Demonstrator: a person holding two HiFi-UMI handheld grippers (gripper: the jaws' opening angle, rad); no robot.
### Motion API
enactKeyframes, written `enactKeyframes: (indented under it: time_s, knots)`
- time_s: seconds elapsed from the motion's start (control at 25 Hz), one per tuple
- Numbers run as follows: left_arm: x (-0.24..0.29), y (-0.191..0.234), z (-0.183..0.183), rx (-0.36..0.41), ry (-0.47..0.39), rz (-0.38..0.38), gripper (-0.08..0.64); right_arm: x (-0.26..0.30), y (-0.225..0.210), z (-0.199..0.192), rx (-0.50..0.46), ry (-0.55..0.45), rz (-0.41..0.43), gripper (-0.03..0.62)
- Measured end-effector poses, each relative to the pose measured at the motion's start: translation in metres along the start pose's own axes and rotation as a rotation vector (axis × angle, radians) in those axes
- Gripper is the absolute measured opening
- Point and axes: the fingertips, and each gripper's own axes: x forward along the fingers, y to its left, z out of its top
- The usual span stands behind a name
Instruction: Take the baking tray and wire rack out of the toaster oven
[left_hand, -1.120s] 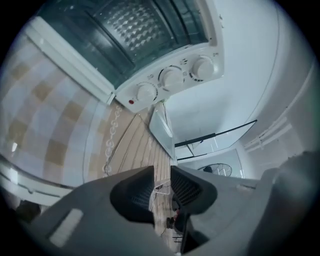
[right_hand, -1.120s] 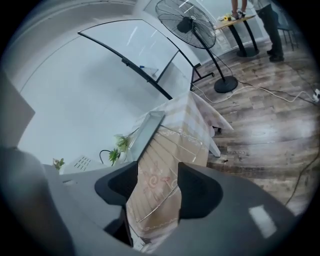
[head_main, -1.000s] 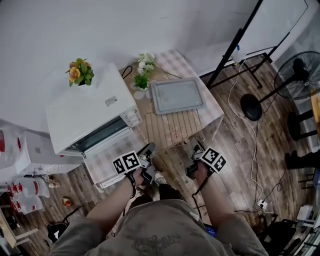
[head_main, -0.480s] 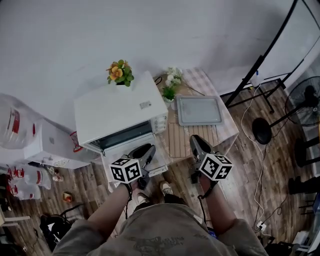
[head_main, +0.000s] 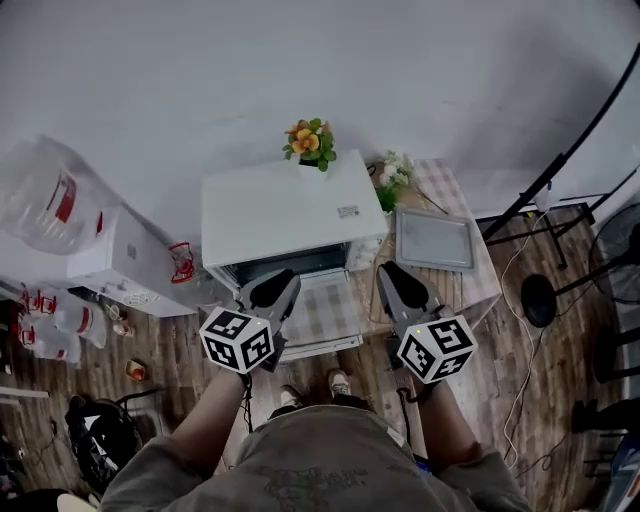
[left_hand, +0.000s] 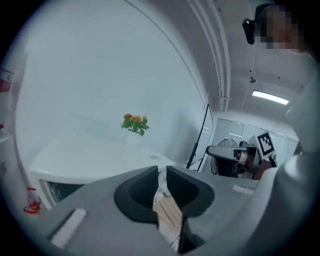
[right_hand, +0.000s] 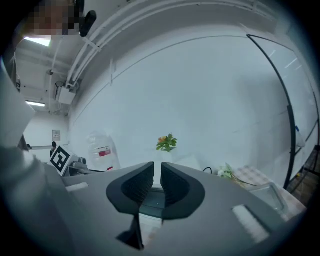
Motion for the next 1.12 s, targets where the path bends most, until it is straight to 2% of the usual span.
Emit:
enactKeyframes:
  time_s: [0.16, 0.36, 0.56, 0.64, 0.76, 1.12]
  knots:
    - [-0.038, 0.016, 0.026, 0.047, -0.063, 0.067, 0.060, 0.007, 0.039, 0.021, -0.005, -0.022, 0.097, 0.066]
    - [-0.085, 0.027, 0.057, 0.083, -0.153, 0.135, 0.057, 0.013, 0.085, 0.040, -0.131, -0.041, 0.185, 0.058]
    - [-0.124, 0.033, 0.067, 0.203, -0.162, 0.209, 0.054, 0.018, 0.129, 0.046, -0.218, -0.028, 0.304, 0.026]
    - [-0.138, 0.036, 0.069, 0.218, -0.168, 0.238, 0.038, 0.022, 0.144, 0.042, -0.261, -0.007, 0.343, 0.026]
    - [-0.158, 0.041, 0.071, 0.206, -0.192, 0.271, 0.008, 0.028, 0.158, 0.039, -0.282, -0.004, 0.372, 0.026]
    - [-0.181, 0.045, 0.073, 0.241, -0.203, 0.322, 0.006, 0.036, 0.178, 0.041, -0.265, -0.019, 0.416, 0.026]
